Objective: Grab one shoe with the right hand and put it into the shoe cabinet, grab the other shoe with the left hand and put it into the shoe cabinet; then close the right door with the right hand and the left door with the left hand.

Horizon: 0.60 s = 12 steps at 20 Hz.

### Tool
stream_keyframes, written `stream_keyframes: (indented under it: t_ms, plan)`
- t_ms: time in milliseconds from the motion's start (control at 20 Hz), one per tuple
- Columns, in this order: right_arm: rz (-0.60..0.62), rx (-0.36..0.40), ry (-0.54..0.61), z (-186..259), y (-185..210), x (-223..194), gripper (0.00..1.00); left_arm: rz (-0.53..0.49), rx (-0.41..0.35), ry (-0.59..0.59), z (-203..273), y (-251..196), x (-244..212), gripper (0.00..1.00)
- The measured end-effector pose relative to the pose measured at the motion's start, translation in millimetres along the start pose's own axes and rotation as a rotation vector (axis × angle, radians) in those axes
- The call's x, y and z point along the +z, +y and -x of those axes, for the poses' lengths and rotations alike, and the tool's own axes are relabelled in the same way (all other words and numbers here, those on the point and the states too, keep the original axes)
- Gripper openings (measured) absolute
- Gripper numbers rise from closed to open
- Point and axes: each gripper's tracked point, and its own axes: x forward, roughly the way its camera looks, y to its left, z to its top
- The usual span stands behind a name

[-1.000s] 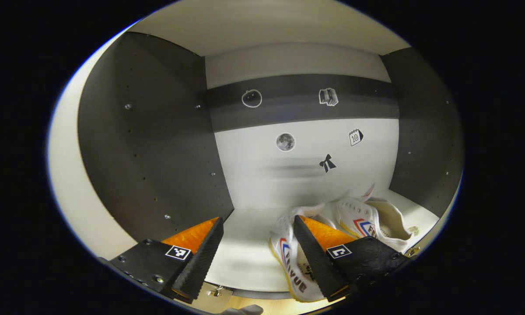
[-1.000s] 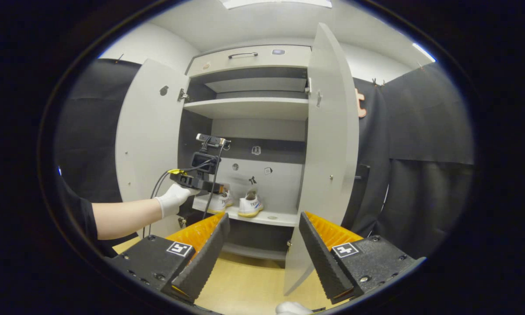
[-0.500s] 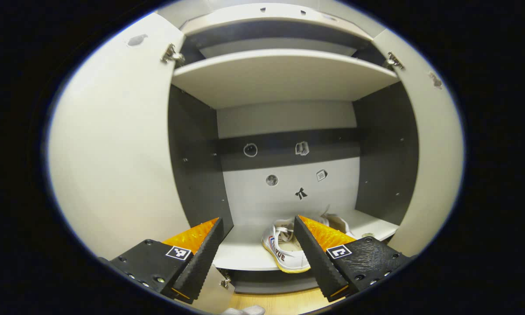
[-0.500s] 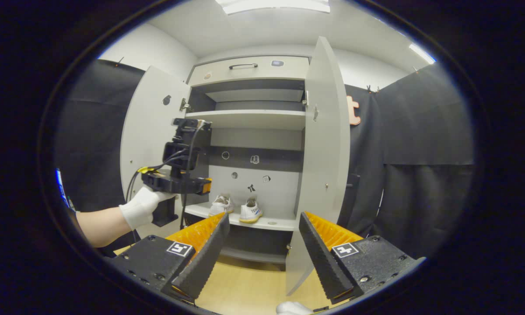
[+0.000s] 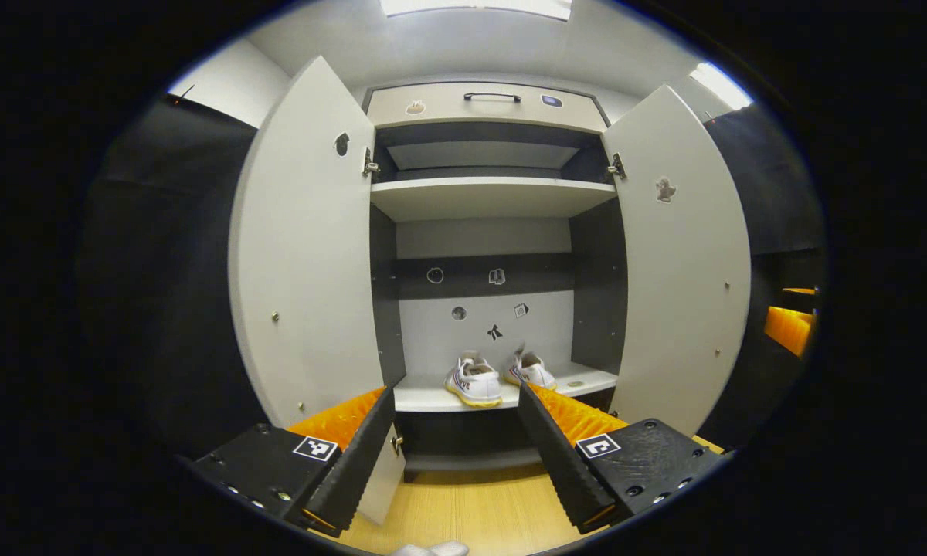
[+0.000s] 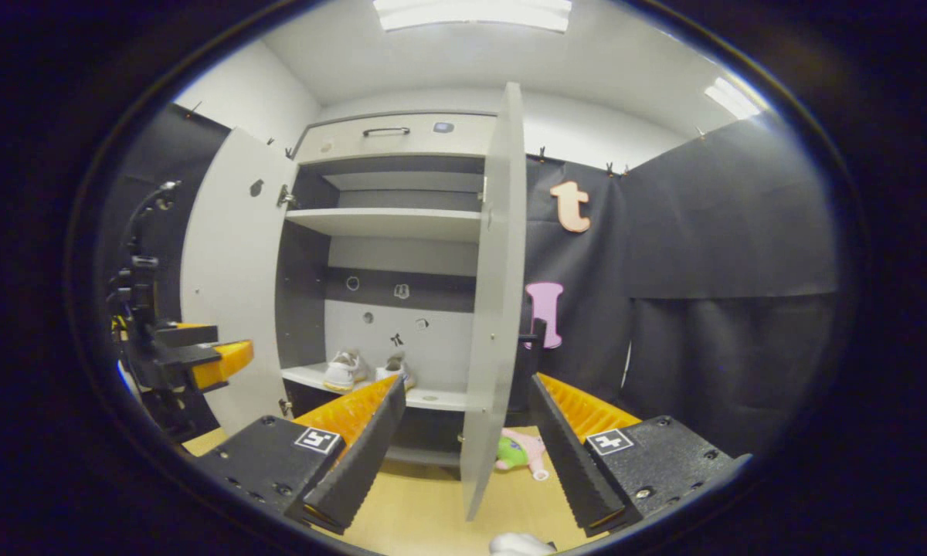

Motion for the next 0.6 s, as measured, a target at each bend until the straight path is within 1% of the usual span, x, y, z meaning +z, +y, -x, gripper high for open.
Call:
stream_keyframes:
  t_ms: [150,350,450,600]
  plan:
    - [-0.018,-0.069,0.023,-7.7,-35.7,-10.6,1.0,-0.018,0.035,0.022,36.9,11.1,-17.8,0.96]
    - [-0.074,-0.143,0.067,-33.1,-80.8,-27.0,1.0,-0.033,0.066,0.046,58.6,20.8,-30.7,0.96]
    - [-0.083,-0.165,0.072,-50.4,-94.4,-29.2,1.0,-0.022,0.072,0.053,61.8,20.9,-32.6,0.96]
    - [-0.101,-0.172,0.09,-79.0,-107.5,-31.4,1.0,-0.023,0.1,0.04,61.0,28.9,-35.4,0.96]
